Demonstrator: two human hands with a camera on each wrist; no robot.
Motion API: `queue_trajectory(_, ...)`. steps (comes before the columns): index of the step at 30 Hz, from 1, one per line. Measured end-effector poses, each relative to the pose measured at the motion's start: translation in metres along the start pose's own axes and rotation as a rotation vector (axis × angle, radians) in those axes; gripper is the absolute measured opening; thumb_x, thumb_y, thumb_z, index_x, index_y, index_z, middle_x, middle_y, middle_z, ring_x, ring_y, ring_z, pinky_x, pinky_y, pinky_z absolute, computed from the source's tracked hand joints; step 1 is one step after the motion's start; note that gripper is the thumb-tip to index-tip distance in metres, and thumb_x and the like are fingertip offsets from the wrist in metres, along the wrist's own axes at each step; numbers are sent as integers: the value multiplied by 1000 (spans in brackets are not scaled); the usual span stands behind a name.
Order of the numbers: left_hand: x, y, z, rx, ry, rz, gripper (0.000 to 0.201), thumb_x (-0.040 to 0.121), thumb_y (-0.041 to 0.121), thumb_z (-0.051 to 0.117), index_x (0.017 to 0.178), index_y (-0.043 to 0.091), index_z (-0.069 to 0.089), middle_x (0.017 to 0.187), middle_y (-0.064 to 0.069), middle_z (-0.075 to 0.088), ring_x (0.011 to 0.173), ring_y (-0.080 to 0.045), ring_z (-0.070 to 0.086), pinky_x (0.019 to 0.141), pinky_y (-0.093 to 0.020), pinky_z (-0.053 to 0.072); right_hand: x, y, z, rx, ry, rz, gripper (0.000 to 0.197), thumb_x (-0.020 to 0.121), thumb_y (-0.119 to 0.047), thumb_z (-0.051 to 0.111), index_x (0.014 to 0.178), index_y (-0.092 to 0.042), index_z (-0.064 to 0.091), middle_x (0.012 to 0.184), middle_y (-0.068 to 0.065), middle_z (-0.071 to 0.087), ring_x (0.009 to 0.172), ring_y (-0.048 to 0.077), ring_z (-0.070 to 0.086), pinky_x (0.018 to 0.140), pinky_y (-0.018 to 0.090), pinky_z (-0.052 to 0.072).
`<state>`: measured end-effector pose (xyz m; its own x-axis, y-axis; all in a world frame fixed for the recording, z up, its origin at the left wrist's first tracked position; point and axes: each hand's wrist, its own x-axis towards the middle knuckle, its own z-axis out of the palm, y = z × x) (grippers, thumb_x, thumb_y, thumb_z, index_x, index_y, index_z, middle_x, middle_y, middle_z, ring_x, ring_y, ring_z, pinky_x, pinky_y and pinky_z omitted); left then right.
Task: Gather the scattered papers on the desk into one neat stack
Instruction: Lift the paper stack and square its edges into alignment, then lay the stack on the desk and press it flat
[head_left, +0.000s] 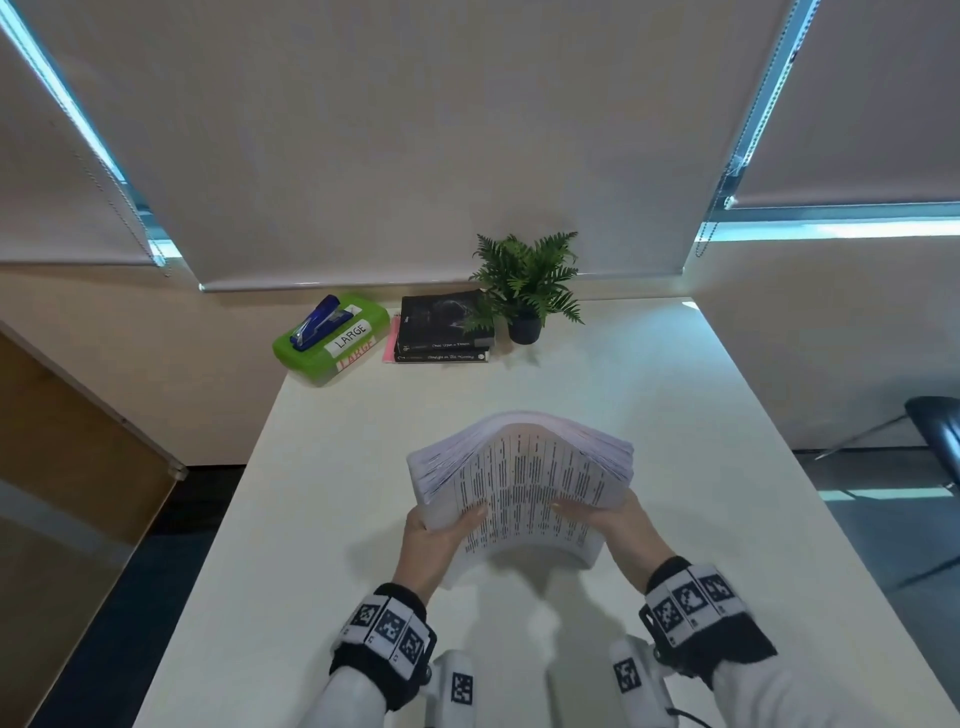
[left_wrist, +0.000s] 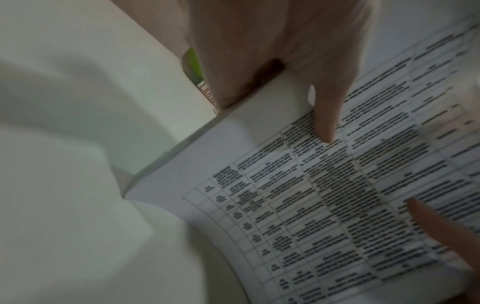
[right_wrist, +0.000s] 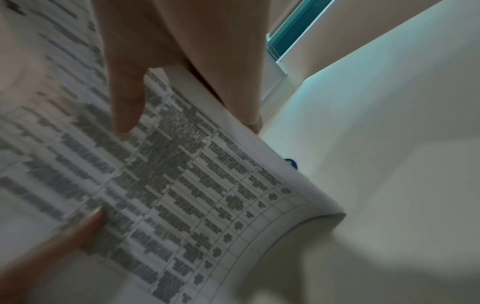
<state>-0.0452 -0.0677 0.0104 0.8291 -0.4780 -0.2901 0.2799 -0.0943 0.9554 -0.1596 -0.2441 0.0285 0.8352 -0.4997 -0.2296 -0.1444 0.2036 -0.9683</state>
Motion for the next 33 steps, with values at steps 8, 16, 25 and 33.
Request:
queue_trajectory(8, 12, -15, -3, 93, -5, -30, 18, 75, 16, 77, 89, 20, 67, 91, -2, 73, 87, -15, 71, 77, -30, 58, 10, 25, -5, -67, 100, 62, 21, 81, -2, 67, 97, -15, 69, 97, 2, 72, 94, 21, 66, 74, 23, 53)
queue_trajectory(16, 23, -32, -15, 186, -131, -269, 32, 74, 19, 78, 101, 17, 62, 98, 2, 69, 95, -16, 65, 94, -34, 49, 21, 49, -15, -197, 25, 377, 44, 76, -21, 74, 116, -8, 60, 110, 10, 69, 104, 26, 63, 101, 48, 44)
queue_trajectory(25, 37, -77, -12, 254, -89, -461, 49, 73, 18, 78, 117, 6, 58, 114, -13, 67, 103, -28, 64, 97, -45, 49, 26, 85, -11, -213, 168, 696, 91, 75, -11, 76, 146, 1, 20, 148, 20, 34, 136, 34, 34, 113, 45, 26)
queue_trajectory(33, 53, -73, 1, 392, -14, -373, 52, 78, 24, 74, 122, 5, 55, 120, -10, 64, 100, -22, 61, 90, -30, 47, 47, 79, -6, -501, 262, 565, 80, 82, -18, 69, 145, -1, 22, 138, 19, 44, 123, 33, 47, 99, 38, 41)
